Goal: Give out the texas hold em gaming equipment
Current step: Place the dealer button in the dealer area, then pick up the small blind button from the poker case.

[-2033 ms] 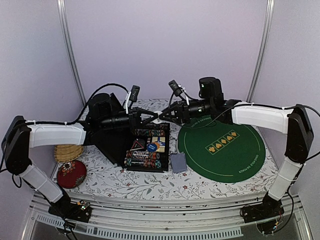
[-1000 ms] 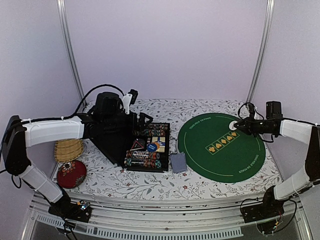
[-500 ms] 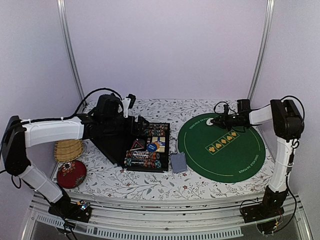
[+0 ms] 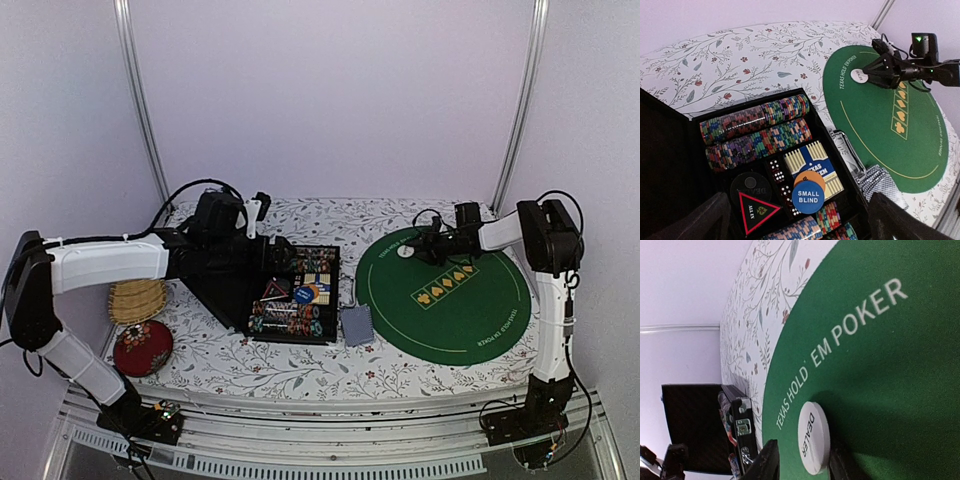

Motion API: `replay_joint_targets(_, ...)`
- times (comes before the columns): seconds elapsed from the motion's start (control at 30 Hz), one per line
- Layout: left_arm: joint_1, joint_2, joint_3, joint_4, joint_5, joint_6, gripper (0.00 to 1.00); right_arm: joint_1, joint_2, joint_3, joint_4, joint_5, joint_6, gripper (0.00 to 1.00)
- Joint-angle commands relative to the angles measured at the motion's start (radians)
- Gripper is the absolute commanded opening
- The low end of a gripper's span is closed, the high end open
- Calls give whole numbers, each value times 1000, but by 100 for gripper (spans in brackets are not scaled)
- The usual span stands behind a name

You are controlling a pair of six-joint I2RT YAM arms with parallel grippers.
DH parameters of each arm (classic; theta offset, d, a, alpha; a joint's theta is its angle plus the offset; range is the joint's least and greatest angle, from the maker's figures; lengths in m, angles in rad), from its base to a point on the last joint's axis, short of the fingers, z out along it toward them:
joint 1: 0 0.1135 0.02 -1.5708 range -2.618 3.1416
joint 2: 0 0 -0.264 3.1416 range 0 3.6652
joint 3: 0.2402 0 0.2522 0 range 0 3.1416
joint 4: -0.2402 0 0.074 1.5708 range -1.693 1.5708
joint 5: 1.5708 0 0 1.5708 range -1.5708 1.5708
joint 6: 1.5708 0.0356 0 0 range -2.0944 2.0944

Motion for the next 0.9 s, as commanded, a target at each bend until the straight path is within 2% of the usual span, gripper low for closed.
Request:
replay_joint_targets(0.0, -4, 15, 23, -22, -3, 3, 98, 4, -67, 26, -105, 153, -69, 59)
replay_joint_targets(0.03, -5, 13, 22, -22, -4, 3, 98, 4, -90, 28, -135, 187, -96, 72)
replay_joint_targets(0.13, -4, 5, 20, -23, -5, 10, 98, 4, -172, 29, -218, 293, -180, 99)
replay_joint_targets(0.33, -5, -3, 15, -11, -4, 20, 98, 19, -373, 10, -373, 513, -338, 99)
replay_joint_targets(0.47, -5, 5, 23, -15, -1, 18, 98, 50, -481, -31, -412, 563, -435, 99)
replay_joint_targets(0.57, -4, 16, 30, -30, 16, 3, 98, 143, -534, -57, -411, 434, -564, 99)
replay_joint_targets(0.67, -4, 23, 25, -48, 39, -23, 98, 243, -547, -73, -380, 170, -654, 98)
replay_joint_targets(0.77, -5, 25, 4, -53, 71, -57, 95, 326, -514, -98, -268, -27, -596, 88)
replay_joint_targets(0.87, -5, 36, -14, -38, 109, -75, 91, 396, -408, -58, -229, -71, -509, 76)
